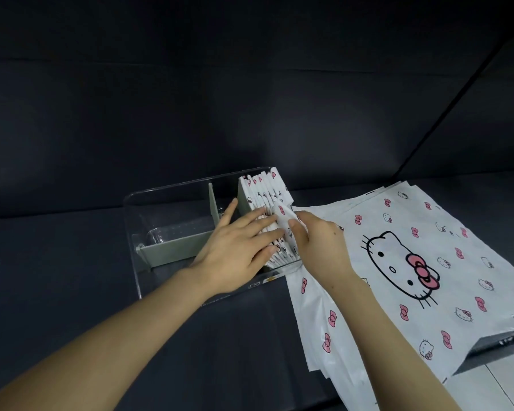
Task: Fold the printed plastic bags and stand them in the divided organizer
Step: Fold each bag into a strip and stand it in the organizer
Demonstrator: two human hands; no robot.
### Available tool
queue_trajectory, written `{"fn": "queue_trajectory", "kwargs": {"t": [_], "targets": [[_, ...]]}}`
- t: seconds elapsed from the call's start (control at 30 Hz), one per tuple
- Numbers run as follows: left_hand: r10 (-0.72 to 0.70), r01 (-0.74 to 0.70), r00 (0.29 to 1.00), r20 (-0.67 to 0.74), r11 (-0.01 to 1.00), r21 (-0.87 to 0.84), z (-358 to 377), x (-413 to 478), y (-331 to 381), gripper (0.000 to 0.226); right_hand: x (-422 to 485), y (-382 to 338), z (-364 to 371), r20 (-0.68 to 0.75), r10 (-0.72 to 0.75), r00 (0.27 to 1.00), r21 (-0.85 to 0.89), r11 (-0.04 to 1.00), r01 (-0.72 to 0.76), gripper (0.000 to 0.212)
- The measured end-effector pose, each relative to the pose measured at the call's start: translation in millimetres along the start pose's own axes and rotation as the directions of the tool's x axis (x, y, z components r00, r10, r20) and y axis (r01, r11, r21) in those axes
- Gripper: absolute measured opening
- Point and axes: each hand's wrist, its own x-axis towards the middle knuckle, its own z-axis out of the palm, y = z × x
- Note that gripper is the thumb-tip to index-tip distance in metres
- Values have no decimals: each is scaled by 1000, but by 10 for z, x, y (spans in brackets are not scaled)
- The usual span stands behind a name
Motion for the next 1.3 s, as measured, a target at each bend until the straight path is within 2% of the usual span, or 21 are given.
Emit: {"fn": "queue_trajectory", "kwargs": {"t": [0.13, 0.23, 0.27, 0.37, 0.47, 0.53, 0.63, 0.73, 0.83, 0.93, 1.03, 1.1, 1.2, 1.27, 1.3], "targets": [[-1, 1, 1000, -30, 1000, 16, 10, -18, 21, 44, -36, 21, 90, 65, 39, 997, -135, 990, -30, 41], [-29, 30, 999, -43, 999, 23, 9, -30, 36, 45, -98, 4, 134, -58, -7, 998, -121, 993, 0, 49], [-36, 38, 998, -54, 999, 32, 7, -36, 44, 45, -118, -2, 164, -90, -15, 996, -110, 994, 5, 46], [-49, 54, 996, -80, 997, 63, -24, -59, 77, 45, -129, 30, 282, -111, -19, 994, -112, 994, 7, 37], [-51, 57, 995, -89, 996, 64, -117, -131, 81, 44, -109, 29, 314, -91, 39, 995, -226, 972, -59, 49], [-71, 76, 994, -84, 995, 58, -229, -262, 32, 43, -133, 0, 314, -213, 12, 977, -297, 952, -76, 56], [-124, 127, 991, -44, 989, 77, -431, -630, -121, 43, -228, -198, 301, -413, -60, 909, -338, 937, -92, 46], [-220, 213, 975, 30, 965, 154, -656, -1256, -368, 45, -352, -594, 364, -472, -173, 864, -278, 960, 40, 40], [-359, 336, 931, 63, 913, 233, -855, -2002, -611, 50, -530, -1099, 568, -393, -278, 877, -121, 961, 250, 40], [-580, 560, 814, -12, 781, 276, -983, -2704, -824, 66, -780, -1554, 942, -255, -464, 849, -34, 881, 471, 37], [-783, 763, 617, -79, 569, 306, -978, -3247, -1020, 72, -1027, -1792, 1421, -66, -617, 784, -38, 787, 616, 38], [-877, 842, 475, -80, 426, 330, -925, -3490, -1137, 69, -1129, -1844, 1701, 75, -642, 763, -60, 761, 646, 43], [-953, 913, 293, -80, 254, 318, -853, -3741, -1295, 81, -1154, -1825, 2005, 244, -604, 759, -135, 754, 643, 49], [-976, 938, 211, -62, 184, 293, -806, -3869, -1363, 90, -1116, -1784, 2113, 295, -571, 766, -161, 761, 629, 50], [-977, 945, 209, -47, 189, 266, -792, -3919, -1379, 92, -1095, -1771, 2145, 299, -564, 770, -164, 764, 624, 50]]}}
